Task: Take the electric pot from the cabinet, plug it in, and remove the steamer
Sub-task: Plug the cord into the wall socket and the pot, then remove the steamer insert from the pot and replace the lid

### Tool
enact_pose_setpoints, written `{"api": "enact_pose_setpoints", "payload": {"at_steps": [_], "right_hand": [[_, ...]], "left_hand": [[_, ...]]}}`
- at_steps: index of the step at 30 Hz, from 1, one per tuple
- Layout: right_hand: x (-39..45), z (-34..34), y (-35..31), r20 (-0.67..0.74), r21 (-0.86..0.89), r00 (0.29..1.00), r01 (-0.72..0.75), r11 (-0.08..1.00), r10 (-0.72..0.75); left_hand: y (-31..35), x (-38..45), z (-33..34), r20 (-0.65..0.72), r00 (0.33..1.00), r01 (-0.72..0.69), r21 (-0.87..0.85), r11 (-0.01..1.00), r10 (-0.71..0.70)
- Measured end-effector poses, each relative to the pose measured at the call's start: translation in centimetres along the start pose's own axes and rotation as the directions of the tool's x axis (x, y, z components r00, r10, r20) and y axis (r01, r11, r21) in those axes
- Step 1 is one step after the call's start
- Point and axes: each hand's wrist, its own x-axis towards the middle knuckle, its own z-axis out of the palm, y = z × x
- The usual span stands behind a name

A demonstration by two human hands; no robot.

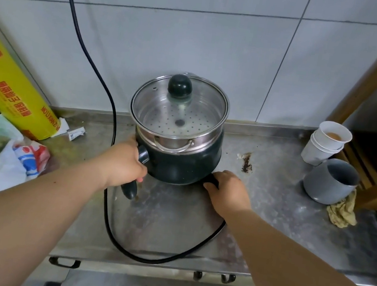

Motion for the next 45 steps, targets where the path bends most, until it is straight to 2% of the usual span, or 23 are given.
{"api": "enact_pose_setpoints", "payload": {"at_steps": [3, 6, 9, 13, 16, 22, 28, 30, 32, 33, 35, 37, 39, 40, 42, 45], "right_hand": [[0.2, -0.4, -0.3, 0.045, -0.003, 0.998, -0.055, 0.999, 0.055], [0.0, -0.5, -0.9, 0.061, 0.006, 0.987, -0.152, 0.988, 0.151], [-0.8, -0.5, -2.0, -0.003, -0.037, 0.978, -0.210, 0.977, 0.210], [-2.0, -1.5, -3.6, -0.132, 0.153, 0.974, -0.164, 0.975, 0.185], [-2.6, -2.8, -5.2, -0.130, 0.372, 0.971, -0.140, 0.918, 0.201], [-2.9, -3.8, -7.0, -0.078, 0.501, 0.948, -0.230, 0.835, 0.308], [-2.8, -6.5, -7.4, -0.179, 0.645, 0.893, -0.211, 0.734, 0.414], [-2.5, -7.9, -7.8, -0.187, 0.684, 0.881, -0.201, 0.701, 0.435], [-2.3, -8.9, -8.4, -0.128, 0.760, 0.891, -0.194, 0.620, 0.436], [-2.3, -9.4, -8.7, -0.093, 0.794, 0.899, -0.192, 0.576, 0.428], [-2.4, -9.8, -9.2, -0.038, 0.825, 0.917, -0.196, 0.530, 0.398], [-2.6, -9.8, -9.4, -0.003, 0.827, 0.936, -0.196, 0.527, 0.353], [-2.7, -9.7, -9.5, 0.036, 0.819, 0.951, -0.204, 0.535, 0.308], [-2.7, -9.5, -9.5, 0.053, 0.818, 0.955, -0.209, 0.536, 0.291], [-2.7, -9.4, -9.3, 0.075, 0.820, 0.958, -0.216, 0.530, 0.275], [-2.7, -9.2, -9.1, 0.087, 0.820, 0.957, -0.226, 0.526, 0.277]], "left_hand": [[0.5, -0.3, 0.0, -0.010, 1.000, 0.016, 0.031, 0.999, -0.016], [0.8, -0.4, 0.6, -0.033, 0.999, 0.028, -0.012, 1.000, -0.028], [0.8, -0.6, 0.9, -0.054, 0.998, 0.028, -0.099, 0.995, -0.033], [0.7, -0.8, 1.6, -0.078, 0.997, 0.000, -0.229, 0.973, -0.019], [0.7, -1.3, 2.0, -0.055, 0.998, -0.007, -0.339, 0.941, -0.012], [0.4, -1.9, 2.8, -0.038, 0.999, 0.018, -0.402, 0.916, -0.036], [0.5, -3.1, 2.7, 0.061, 0.998, 0.040, -0.491, 0.870, -0.012], [1.3, -3.7, 1.3, -0.033, 0.999, 0.013, -0.537, 0.844, -0.036], [2.5, -4.0, -0.8, -0.232, 0.967, -0.052, -0.576, 0.816, -0.102], [3.4, -3.9, -1.9, -0.348, 0.931, -0.121, -0.583, 0.804, -0.112], [5.4, -3.5, -3.9, -0.517, 0.855, -0.277, -0.524, 0.806, -0.042], [7.9, -2.9, -5.1, -0.541, 0.827, -0.392, -0.362, 0.846, 0.152], [10.3, -1.9, -5.3, -0.439, 0.831, -0.453, -0.179, 0.874, 0.341], [11.2, -1.2, -5.1, -0.372, 0.842, -0.452, -0.090, 0.887, 0.391], [12.0, 0.1, -4.6, -0.266, 0.874, -0.399, 0.083, 0.913, 0.406], [12.1, 1.1, -4.2, -0.245, 0.890, -0.355, 0.153, 0.922, 0.384]]}}
